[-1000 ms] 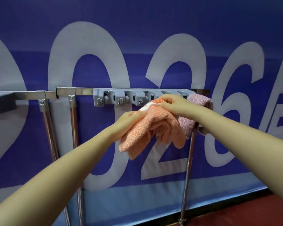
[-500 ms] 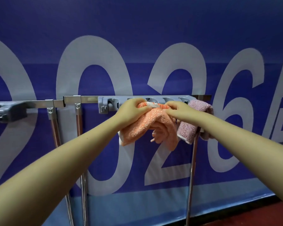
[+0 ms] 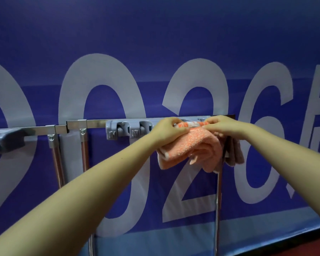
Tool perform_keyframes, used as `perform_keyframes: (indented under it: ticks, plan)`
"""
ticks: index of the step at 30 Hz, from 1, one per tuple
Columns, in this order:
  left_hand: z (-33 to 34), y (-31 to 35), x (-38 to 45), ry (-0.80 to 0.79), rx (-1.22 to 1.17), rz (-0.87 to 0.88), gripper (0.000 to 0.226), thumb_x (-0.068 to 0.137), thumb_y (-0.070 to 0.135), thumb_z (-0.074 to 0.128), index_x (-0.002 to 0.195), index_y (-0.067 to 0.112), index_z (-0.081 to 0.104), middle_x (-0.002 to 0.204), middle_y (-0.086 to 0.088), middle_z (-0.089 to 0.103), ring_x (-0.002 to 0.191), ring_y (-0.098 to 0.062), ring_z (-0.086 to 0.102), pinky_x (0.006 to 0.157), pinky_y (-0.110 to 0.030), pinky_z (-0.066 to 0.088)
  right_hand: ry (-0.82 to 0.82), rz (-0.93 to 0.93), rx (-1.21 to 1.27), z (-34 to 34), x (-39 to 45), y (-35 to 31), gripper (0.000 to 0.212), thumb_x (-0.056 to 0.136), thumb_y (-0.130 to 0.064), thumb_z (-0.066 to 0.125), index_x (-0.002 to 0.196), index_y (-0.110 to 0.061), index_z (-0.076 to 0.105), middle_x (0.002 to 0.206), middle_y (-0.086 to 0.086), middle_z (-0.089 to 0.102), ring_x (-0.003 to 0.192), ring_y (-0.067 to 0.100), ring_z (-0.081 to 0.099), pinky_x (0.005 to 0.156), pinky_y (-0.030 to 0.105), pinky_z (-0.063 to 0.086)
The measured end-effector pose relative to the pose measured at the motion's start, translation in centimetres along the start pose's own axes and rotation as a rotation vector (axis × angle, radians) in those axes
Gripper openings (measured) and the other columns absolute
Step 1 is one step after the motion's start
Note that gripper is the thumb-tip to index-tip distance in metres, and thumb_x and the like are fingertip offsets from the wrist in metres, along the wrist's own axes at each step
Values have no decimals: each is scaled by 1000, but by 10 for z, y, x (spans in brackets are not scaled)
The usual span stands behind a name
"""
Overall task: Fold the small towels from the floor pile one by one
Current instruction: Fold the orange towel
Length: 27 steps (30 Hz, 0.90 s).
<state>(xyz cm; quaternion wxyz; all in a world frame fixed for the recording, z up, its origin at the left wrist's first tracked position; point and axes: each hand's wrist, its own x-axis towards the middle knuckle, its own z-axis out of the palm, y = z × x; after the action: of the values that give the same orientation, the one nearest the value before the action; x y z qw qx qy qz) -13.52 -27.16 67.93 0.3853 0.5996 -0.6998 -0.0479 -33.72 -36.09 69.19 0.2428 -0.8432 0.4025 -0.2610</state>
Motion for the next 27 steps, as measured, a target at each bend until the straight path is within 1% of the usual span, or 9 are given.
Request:
perform_keyframes:
  ticks: [3, 5, 8, 10, 12, 14, 16, 20, 27]
  plan:
    - [26, -3, 5, -13, 30, -28, 32, 89, 42, 62, 114, 22, 66, 99, 5, 63, 90, -15, 60, 76, -27, 43, 42, 25, -57, -8, 1, 13, 25, 91, -33, 58, 70, -20, 56, 74, -4, 51, 70, 12, 46, 65, 25, 36]
    - [40, -9, 11, 14, -22, -64, 24, 90, 41, 62, 97, 19, 69, 88, 2, 64, 82, -16, 60, 73, -29, 45, 82, 28, -63, -10, 7, 18, 26, 91, -32, 59, 69, -19, 55, 74, -3, 51, 70, 12, 47, 65, 25, 38]
    - [58, -21, 17, 69, -153, -143, 28, 91, 38, 60, 70, 20, 57, 74, 1, 60, 73, -17, 55, 69, -32, 43, 150, 28, -110, -7, 20, 20, 26, 90, -33, 59, 71, -16, 54, 75, 0, 52, 71, 13, 47, 66, 27, 39]
    - [67, -29, 21, 75, -261, -188, 18, 93, 34, 57, 85, 19, 63, 85, 1, 62, 81, -18, 58, 74, -31, 45, 193, 7, -144, -5, 30, 19, 25, 89, -32, 59, 71, -16, 54, 75, 0, 53, 71, 14, 49, 65, 27, 39]
    - [75, -36, 22, 86, -313, -192, 23, 96, 30, 51, 109, 16, 63, 98, 0, 63, 91, -18, 59, 80, -31, 46, 200, -31, -155, -5, 37, 15, 20, 90, -29, 60, 75, -16, 58, 80, -3, 58, 73, 11, 52, 63, 23, 40]
    - [81, -42, 23, 113, -337, -167, 26, 98, 30, 47, 116, 16, 59, 102, 2, 60, 94, -17, 57, 80, -31, 44, 189, -79, -136, -6, 44, 12, 8, 90, -23, 61, 92, -17, 66, 94, -4, 63, 83, 7, 56, 67, 17, 41]
    - [89, -47, 23, 129, -361, -143, 27, 100, 32, 44, 118, 16, 57, 103, 3, 60, 96, -16, 57, 81, -31, 43, 192, -122, -114, -6, 53, 11, 13, 89, -17, 61, 101, -16, 67, 101, -4, 65, 88, 4, 57, 69, 13, 41]
    - [101, -53, 31, 91, -440, -189, 33, 101, 38, 40, 122, 17, 56, 111, 2, 60, 102, -16, 57, 88, -32, 46, 212, -112, -50, -2, 65, 16, 12, 87, -17, 64, 98, -18, 68, 99, -5, 67, 88, 4, 59, 69, 15, 42]
    - [122, -65, 52, 159, -579, -274, 41, 99, 44, 42, 95, 9, 62, 98, -7, 68, 96, -26, 63, 89, -45, 52, 164, -34, -76, -7, 81, 23, 14, 85, -26, 68, 97, -20, 69, 100, -3, 67, 92, 10, 61, 71, 20, 45]
